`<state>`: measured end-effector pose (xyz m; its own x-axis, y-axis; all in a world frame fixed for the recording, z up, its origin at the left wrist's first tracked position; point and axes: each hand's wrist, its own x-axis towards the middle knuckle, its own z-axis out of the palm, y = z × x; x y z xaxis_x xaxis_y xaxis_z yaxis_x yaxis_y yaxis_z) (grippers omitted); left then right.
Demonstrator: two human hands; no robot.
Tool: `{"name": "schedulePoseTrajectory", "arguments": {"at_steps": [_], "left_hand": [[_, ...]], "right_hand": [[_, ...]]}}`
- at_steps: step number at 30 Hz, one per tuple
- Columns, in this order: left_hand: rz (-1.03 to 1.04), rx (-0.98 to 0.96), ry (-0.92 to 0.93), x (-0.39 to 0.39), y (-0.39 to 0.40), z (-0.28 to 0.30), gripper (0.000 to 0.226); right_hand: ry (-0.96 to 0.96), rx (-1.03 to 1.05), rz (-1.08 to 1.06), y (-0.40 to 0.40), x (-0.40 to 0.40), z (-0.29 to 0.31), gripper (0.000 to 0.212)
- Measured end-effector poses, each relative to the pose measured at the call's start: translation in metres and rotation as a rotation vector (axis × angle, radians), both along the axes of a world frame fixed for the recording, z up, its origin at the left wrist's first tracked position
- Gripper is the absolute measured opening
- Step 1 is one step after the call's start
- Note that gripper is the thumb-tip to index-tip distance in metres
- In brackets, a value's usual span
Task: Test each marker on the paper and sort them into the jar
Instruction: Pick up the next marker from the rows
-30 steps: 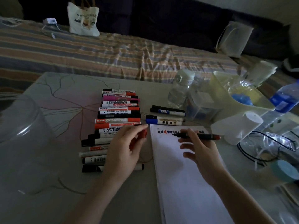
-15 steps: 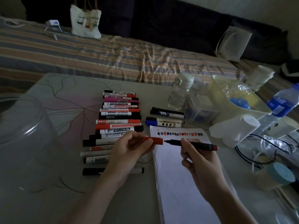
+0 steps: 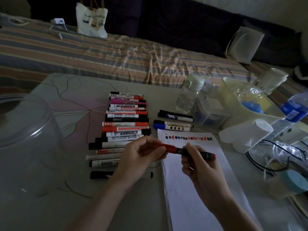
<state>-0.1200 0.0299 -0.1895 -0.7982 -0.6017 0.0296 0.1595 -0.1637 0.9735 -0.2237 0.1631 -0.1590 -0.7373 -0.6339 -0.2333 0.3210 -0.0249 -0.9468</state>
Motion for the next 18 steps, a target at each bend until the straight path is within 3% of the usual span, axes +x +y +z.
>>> {"name": "schedulePoseTrajectory", "arguments": {"at_steps": [6, 11, 12, 14, 16, 18], "left_hand": [[0.038, -0.041, -0.01, -0.001, 0.004, -0.002, 0.02], [0.092, -0.166, -0.024, 0.001, -0.007, -0.004, 0.018], [0.112, -0.207, -0.028, 0.001, -0.011, -0.005, 0.019], [0.143, -0.298, -0.035, 0.001, -0.015, -0.008, 0.02], [0.149, -0.373, -0.046, 0.0, -0.013, -0.01, 0.02], [0.139, -0.425, -0.049, -0.002, -0.012, -0.013, 0.018]], "right_hand": [[-0.062, 0.006, -0.017, -0.002, -0.001, -0.004, 0.022], [-0.009, 0.073, 0.186, 0.006, -0.015, 0.005, 0.023], [0.089, 0.146, 0.224, 0.008, -0.019, 0.008, 0.023], [0.501, 0.39, 0.285, 0.011, -0.029, 0.013, 0.013], [0.893, 0.555, 0.371, 0.007, -0.037, 0.014, 0.016], [1.08, 0.62, 0.461, -0.001, -0.037, 0.013, 0.014]]}}
